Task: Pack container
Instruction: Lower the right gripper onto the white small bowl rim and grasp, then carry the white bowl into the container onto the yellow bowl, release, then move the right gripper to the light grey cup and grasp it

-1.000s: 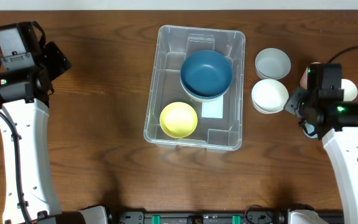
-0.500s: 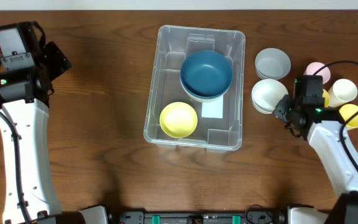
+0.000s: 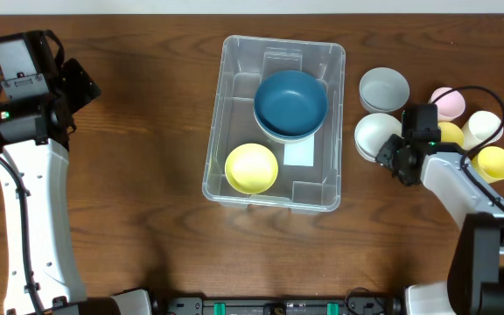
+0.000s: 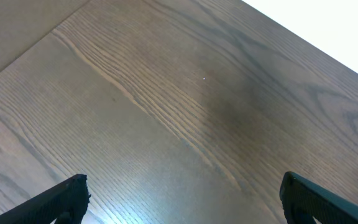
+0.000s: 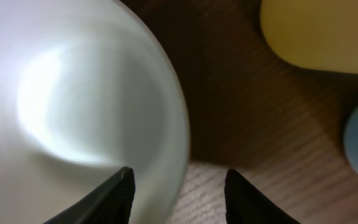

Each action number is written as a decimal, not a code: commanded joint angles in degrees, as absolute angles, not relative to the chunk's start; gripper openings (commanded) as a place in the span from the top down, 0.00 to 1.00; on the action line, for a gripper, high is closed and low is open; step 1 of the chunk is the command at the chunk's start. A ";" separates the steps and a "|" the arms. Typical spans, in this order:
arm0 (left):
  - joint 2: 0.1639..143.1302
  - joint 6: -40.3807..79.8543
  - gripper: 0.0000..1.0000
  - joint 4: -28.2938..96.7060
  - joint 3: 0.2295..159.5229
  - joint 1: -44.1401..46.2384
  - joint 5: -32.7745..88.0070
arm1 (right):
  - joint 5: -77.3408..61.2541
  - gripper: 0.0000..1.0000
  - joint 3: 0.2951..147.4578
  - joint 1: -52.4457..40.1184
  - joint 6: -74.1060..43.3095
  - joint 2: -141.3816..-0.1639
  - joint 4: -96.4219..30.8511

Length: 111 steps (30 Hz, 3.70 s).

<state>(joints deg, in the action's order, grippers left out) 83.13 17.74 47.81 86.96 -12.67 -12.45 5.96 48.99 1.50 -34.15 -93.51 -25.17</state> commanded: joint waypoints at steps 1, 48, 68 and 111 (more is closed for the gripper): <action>82.67 17.19 0.02 47.97 87.99 -12.91 -13.34 | 5.91 0.55 48.66 1.83 -35.33 -95.04 -24.38; 82.67 17.19 0.02 47.97 87.99 -12.91 -13.34 | 9.41 0.94 82.72 -34.04 -23.24 -79.90 -51.07; 82.67 17.19 0.02 47.97 87.99 -12.91 -13.37 | 11.99 0.45 82.74 -43.94 -25.76 -97.43 -48.82; 82.67 17.19 0.02 47.97 87.99 -12.91 -13.37 | 8.16 0.30 73.21 0.58 -37.32 -95.77 -36.07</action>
<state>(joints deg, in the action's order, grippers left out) 83.13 17.74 47.79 86.96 -12.67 -12.45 9.72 73.73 0.12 -35.14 -93.17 -37.19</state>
